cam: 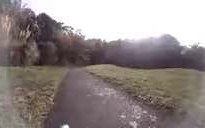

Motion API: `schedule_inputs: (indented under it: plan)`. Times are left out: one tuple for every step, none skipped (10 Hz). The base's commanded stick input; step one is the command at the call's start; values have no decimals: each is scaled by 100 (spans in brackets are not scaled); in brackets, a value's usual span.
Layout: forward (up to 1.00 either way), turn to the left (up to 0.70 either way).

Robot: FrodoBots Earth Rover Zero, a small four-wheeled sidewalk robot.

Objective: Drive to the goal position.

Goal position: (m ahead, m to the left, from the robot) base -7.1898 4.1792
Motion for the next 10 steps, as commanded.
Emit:
schedule_inputs:
  plan:
    - [0,-100]
    - [0,-100]
    - [0,-100]
    - [0,-100]
    - [0,-100]
    - [0,-100]
    - [0,-100]
    - [0,-100]
    - [0,-100]
    - [0,-100]
